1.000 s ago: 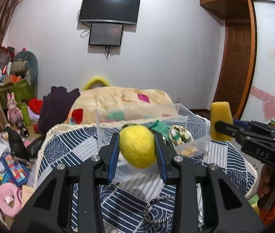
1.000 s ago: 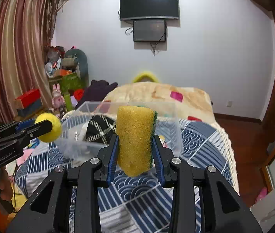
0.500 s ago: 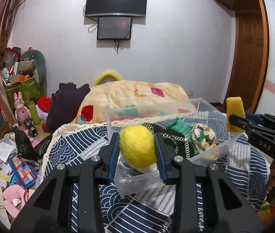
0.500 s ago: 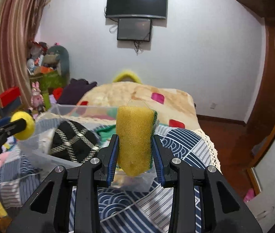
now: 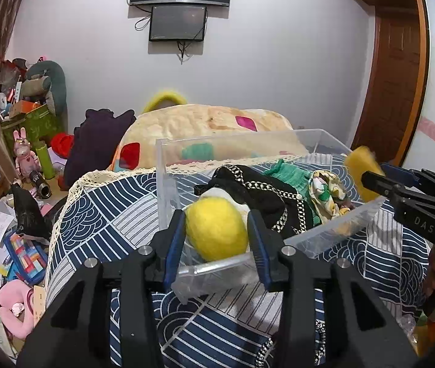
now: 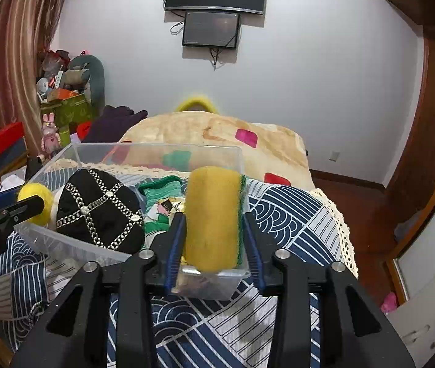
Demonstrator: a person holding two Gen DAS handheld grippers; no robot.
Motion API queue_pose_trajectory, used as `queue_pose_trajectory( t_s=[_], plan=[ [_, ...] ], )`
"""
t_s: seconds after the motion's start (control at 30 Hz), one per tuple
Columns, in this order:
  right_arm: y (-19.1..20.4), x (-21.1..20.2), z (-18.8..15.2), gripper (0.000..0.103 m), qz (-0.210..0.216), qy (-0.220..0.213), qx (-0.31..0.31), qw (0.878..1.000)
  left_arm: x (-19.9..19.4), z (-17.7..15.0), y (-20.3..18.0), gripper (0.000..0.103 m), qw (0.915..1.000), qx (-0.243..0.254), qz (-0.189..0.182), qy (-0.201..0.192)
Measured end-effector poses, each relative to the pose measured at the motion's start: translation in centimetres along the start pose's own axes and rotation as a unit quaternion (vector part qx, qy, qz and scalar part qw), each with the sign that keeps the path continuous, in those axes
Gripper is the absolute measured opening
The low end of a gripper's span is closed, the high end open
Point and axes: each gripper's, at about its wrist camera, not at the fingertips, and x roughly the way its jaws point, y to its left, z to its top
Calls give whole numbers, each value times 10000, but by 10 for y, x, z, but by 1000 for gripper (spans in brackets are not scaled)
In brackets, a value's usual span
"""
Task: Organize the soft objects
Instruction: 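Place the yellow ball in the box with left tool while right places the sponge, then grasp the bagged grey knitting with the right tool while the left grasps the bracelet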
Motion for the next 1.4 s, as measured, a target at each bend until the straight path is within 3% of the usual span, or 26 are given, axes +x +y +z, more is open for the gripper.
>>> queue_pose_trajectory(
  t_s=[0.07,0.37,0.5,0.6,0.7,1.1,1.4],
  plan=[
    [1,-2,-1,50,33,5,-4,10000,-2,1,-2,48,10000,0,-23,-12],
    [-1,-11,-1,53,175,-22,71,9998,-27,0,-3,69,9998,-64,-49,-203],
    [-2,-25,1,71,236,-177,144,9995,-40,0,-2,80,9994,-145,-45,-297],
    [-2,-38,1,80,289,-324,179,9989,-53,-2,-3,91,9993,-164,-70,-344],
    [1,-52,0,82,374,-420,188,9982,-67,-8,-6,97,9990,-108,4,-430],
    [33,-86,-35,83,772,-206,-13,9968,-103,-45,-13,101,9998,-82,-57,-160],
    [49,-71,-77,83,1145,512,126,9920,-107,-77,-24,101,9996,32,-117,257]
  ],
)
